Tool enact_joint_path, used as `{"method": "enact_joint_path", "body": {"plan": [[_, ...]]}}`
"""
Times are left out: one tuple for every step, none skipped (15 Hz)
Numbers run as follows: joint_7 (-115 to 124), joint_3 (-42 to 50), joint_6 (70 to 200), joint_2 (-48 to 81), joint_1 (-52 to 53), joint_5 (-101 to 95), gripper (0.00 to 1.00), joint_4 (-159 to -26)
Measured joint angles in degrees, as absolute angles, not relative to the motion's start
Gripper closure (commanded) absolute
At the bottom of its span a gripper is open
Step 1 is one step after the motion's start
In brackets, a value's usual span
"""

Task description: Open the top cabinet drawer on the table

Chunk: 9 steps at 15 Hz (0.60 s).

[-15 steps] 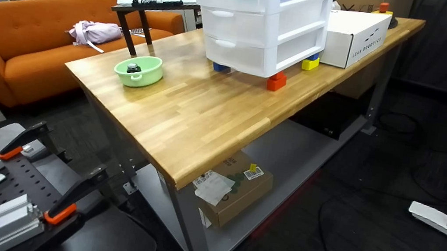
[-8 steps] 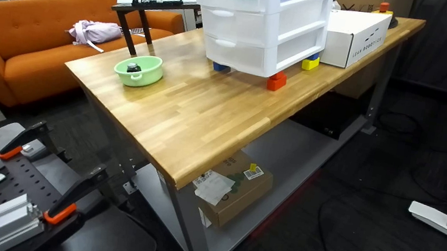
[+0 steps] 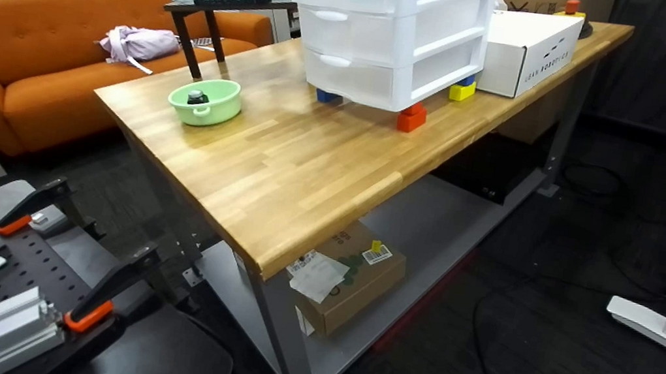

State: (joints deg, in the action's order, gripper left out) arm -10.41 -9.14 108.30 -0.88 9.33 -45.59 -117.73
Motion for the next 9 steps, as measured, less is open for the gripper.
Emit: {"method": "enact_joint_path", "body": {"plan": [[-12.8,-9.3,108.7,-0.4,9.7,-45.6,0.0,-117.7],[-12.9,-9.4,108.7,-0.1,9.8,-45.6,0.0,-117.7],[-12.7,-9.4,108.7,-0.1,9.8,-45.6,0.0,-117.7],[-12.7,-9.4,108.7,-0.1,9.8,-45.6,0.0,-117.7],[-12.7,-9.4,108.7,-0.1,9.8,-45.6,0.0,-117.7],[-12.7,-9.4,108.7,-0.1,9.8,-45.6,0.0,-117.7],[-12.7,-9.4,108.7,-0.1,9.8,-45.6,0.0,-117.7],[-12.7,-9.4,108.7,-0.1,9.8,-45.6,0.0,-117.7],[-12.7,-9.4,108.7,-0.1,9.8,-45.6,0.0,-117.7]]}}
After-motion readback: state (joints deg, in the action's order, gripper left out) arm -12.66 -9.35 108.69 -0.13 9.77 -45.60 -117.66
